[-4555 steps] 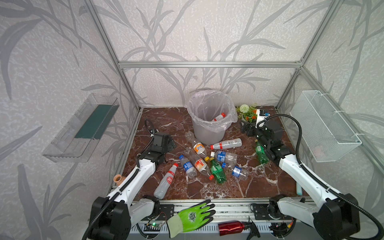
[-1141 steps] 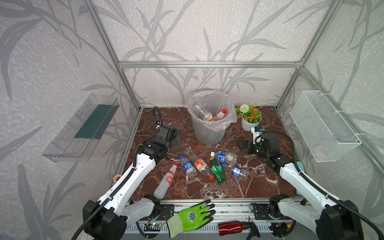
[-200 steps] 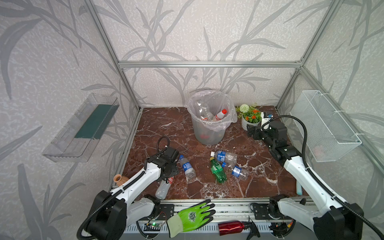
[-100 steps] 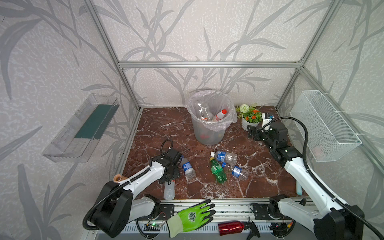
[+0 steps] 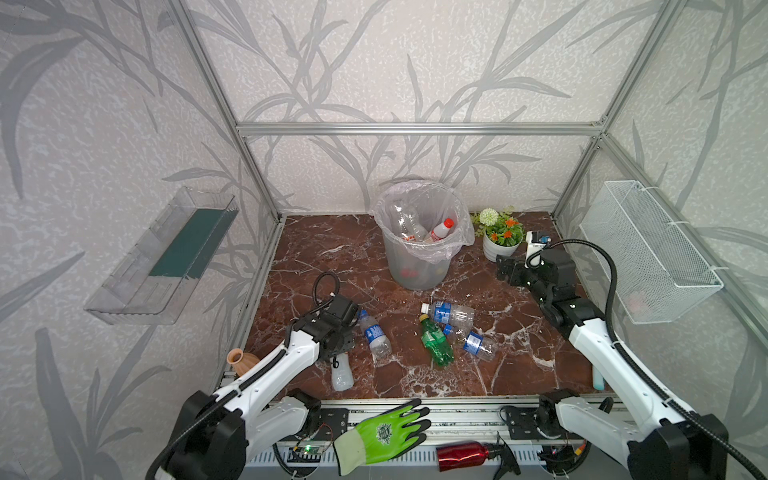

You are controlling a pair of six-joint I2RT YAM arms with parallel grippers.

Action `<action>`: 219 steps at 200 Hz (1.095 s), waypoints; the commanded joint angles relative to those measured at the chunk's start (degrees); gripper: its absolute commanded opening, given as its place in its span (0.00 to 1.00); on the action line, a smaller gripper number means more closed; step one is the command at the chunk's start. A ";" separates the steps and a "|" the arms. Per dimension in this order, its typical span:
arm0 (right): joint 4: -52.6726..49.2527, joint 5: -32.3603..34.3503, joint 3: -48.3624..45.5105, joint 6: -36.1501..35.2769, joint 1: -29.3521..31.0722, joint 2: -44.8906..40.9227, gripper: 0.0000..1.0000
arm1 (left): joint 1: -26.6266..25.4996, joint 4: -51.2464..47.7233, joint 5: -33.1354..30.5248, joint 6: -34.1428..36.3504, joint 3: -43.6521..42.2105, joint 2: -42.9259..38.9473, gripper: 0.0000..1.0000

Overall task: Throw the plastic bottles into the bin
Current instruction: 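Lift the white red-capped bottle with the left gripper over the bin, then open the left gripper to drop the white bottle into the bin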

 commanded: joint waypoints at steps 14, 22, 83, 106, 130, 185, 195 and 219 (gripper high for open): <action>0.37 0.71 -2.77 1.98 -0.67 -2.90 0.97 | 0.51 5.04 -13.69 2.69 9.93 -8.20 0.48; 0.12 0.80 -3.17 2.10 -0.80 -3.53 0.97 | 1.04 7.42 -15.51 4.84 13.17 -8.31 0.49; -1.09 0.78 -4.65 2.23 -2.12 -6.91 0.97 | 2.31 32.74 -8.07 20.71 41.32 6.18 0.46; -1.60 1.06 -4.75 2.14 -2.35 -7.74 0.97 | 2.27 36.42 1.63 23.77 52.54 15.58 0.46; -1.90 0.98 -4.85 2.07 -2.46 -8.34 0.97 | 1.95 39.53 7.82 21.59 61.00 26.67 0.44; -4.04 0.38 -4.34 1.75 -2.56 -9.03 0.97 | -2.97 -3.08 20.55 24.36 112.01 65.43 0.71; -4.23 0.45 -4.39 1.53 -2.53 -9.34 0.97 | -3.94 -11.24 19.14 25.39 122.87 71.89 0.80; -5.40 0.76 -4.23 1.02 -2.61 -9.75 0.97 | -4.87 -16.70 18.46 25.12 130.72 75.49 0.85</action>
